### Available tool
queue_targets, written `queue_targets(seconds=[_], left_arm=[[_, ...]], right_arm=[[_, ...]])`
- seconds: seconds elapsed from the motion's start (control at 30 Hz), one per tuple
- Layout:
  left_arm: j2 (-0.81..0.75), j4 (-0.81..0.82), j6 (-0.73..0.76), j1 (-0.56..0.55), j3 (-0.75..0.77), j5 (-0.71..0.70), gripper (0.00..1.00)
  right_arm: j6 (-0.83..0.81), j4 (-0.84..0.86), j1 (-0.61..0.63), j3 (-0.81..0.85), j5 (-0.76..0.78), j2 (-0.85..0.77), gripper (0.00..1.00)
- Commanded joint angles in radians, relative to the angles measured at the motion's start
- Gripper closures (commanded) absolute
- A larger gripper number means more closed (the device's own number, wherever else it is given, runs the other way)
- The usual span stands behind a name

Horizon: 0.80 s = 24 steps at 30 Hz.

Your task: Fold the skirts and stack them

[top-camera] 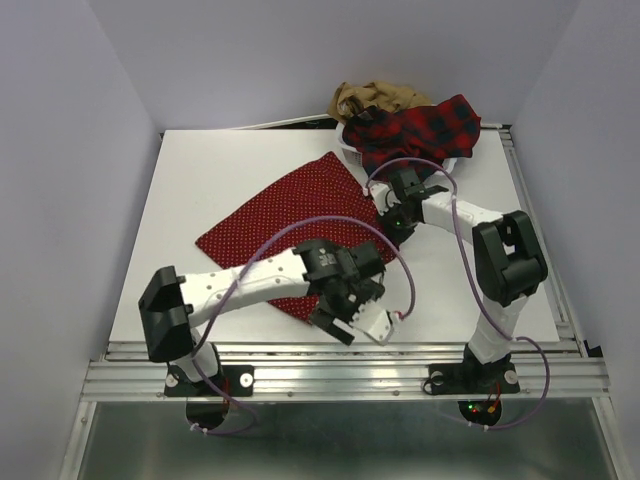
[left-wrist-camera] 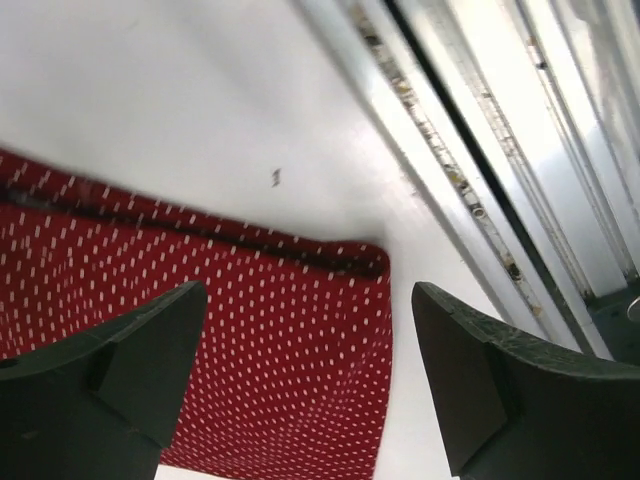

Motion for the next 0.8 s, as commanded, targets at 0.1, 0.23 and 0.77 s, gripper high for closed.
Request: queue_targets(seconds=[0.1,0.23,0.77], left_arm=[[-0.120,0.049,-0.253,0.481,0.035,0.258,0.17],[-0.175,0.228,-0.453,0.809,-0.098,0.229,0.29],[0.079,0.491,-0.623,1.108,-0.301,-0.007,0.28]], right_arm=[[0.092,-0.051,-0.080,0.014,-0.096,-0.045,0.79],[0.136,-0.037,-0.098,0.010,-0.073,-0.036,0.48],[0.106,-0.092,-0.117,0.016,-0.232,0.021,0.95]])
